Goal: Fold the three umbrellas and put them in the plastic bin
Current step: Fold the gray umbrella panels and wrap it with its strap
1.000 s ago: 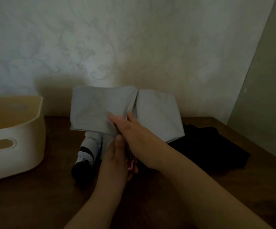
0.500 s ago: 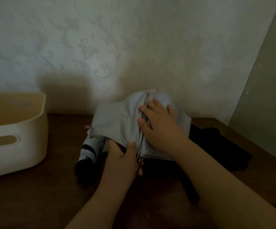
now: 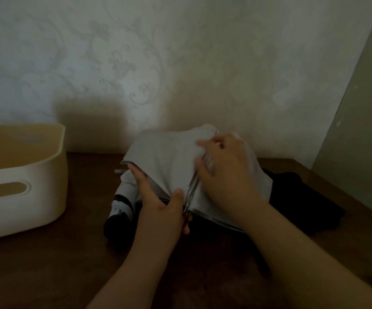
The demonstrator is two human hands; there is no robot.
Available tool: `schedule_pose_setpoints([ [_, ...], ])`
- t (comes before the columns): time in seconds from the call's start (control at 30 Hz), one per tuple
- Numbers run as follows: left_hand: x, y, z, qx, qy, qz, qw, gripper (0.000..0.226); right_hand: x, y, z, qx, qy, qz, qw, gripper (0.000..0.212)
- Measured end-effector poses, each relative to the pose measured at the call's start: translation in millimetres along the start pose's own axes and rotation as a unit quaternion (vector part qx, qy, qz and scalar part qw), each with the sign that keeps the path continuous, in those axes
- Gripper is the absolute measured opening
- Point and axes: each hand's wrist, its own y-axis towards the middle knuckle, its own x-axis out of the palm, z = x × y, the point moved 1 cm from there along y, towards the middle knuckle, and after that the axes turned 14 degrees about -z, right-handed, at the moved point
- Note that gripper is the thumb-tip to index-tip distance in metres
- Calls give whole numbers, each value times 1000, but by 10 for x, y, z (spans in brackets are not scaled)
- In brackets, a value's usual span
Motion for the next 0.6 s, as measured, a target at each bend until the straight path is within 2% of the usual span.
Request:
schedule_pose_setpoints([
  [0.07,19,-25,18,28,-1,-1,1000,96,146,-196,-157,-61,13,-8,998,37],
  [0.2,23,-17,-1,58,27,-18,998,87,261,-294,-118,20,81,-51,995,33],
  [0.33,0,60,-93,15,16,-64,998,46,231,-265,-155,-9,117,-71,991,31],
  [0.4,-33,95,-134,-7,-31,-55,998,32,163,-309,-139,-9,153,-36,987,33],
  [0.5,-71,119,-123,-18,-111,-47,993,25,40,-484,90,76,192,76,975,52],
  [0.53,-77,121,-104,-19,-136,-45,989,25,12,-535,177,112,202,89,969,57],
  [0.6,-84,127,-92,-26,-180,-39,983,34,-13,-566,302,169,229,35,958,68],
])
